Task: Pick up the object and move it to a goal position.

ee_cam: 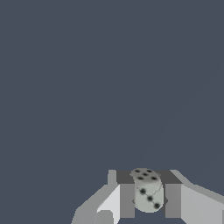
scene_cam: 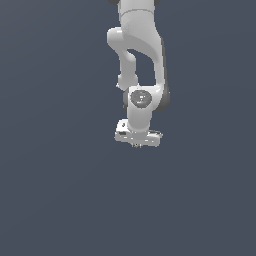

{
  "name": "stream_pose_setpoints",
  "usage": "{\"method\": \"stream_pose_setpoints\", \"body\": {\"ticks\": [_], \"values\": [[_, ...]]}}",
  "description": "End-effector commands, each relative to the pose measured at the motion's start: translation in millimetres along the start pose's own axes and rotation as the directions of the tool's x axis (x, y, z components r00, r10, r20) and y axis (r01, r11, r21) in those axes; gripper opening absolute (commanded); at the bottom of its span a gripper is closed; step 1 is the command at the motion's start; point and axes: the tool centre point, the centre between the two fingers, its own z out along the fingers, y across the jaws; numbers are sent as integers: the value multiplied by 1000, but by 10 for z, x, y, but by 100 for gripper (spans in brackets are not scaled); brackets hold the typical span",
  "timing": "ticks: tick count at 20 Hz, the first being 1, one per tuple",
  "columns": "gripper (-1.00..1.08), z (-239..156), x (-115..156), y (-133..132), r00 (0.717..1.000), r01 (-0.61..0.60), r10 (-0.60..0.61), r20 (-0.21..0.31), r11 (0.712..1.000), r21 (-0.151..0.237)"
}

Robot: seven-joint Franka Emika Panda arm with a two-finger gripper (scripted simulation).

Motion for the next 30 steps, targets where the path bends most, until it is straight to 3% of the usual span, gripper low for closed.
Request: {"method": "stream_pose_setpoints", "body": {"ticks": [1, 8, 15, 22, 30], "values": [[-100, -120, 63, -275, 1000, -1, 1, 0, 1000, 0], [-100, -436, 257, -1015, 1000, -1, 1, 0, 1000, 0], [-100, -664, 414, -1553, 1000, 0, 0, 0, 1000, 0], [-100, -783, 507, -1839, 1000, 0, 0, 0, 1000, 0], [-100, -826, 551, -1946, 1000, 0, 0, 0, 1000, 0]]}}
